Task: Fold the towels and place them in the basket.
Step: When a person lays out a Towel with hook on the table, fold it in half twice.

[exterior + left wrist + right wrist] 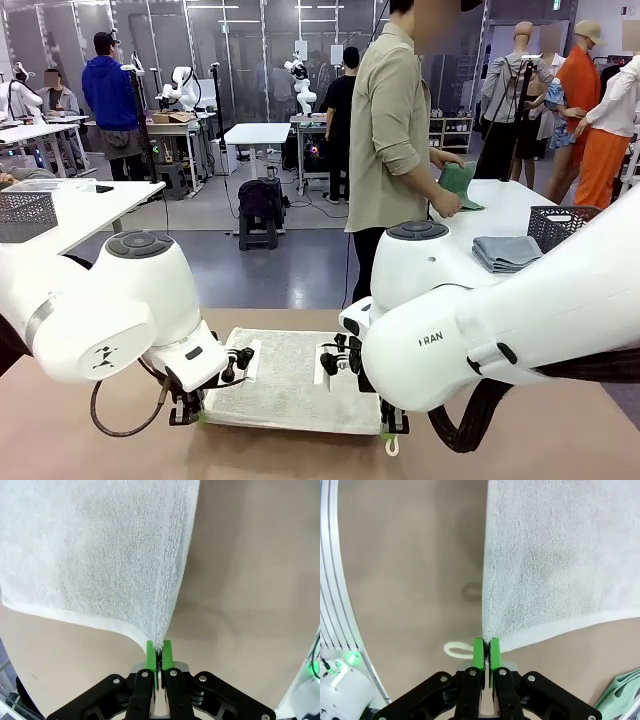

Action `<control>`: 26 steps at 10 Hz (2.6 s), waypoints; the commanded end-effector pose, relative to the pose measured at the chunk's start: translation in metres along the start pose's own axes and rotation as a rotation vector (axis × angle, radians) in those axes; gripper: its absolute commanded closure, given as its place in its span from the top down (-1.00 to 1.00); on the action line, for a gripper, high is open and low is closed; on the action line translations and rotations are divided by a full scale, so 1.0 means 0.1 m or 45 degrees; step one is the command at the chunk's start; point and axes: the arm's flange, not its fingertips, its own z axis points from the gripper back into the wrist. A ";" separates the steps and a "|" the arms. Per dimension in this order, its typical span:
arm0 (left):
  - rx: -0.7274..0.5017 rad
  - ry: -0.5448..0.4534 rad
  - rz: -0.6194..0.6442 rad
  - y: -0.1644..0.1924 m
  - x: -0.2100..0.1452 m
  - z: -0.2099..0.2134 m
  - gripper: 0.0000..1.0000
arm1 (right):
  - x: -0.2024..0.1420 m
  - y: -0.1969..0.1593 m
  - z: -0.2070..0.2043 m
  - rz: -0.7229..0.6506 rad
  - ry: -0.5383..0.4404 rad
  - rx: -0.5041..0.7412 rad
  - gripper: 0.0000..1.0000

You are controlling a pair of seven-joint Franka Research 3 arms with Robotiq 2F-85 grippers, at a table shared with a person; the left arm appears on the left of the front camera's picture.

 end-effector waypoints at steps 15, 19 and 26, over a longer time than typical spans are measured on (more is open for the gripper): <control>0.102 0.056 -0.011 0.99 0.13 0.56 -1.00 | 0.00 -0.78 0.72 0.109 -0.085 -0.070 -1.00; 0.103 0.055 0.038 1.24 0.04 0.64 -1.00 | -0.14 -0.98 0.92 0.092 -0.119 -0.105 -1.00; 0.108 0.017 0.053 1.17 0.04 0.64 -1.00 | -0.10 -0.92 0.92 0.056 -0.102 -0.131 -1.00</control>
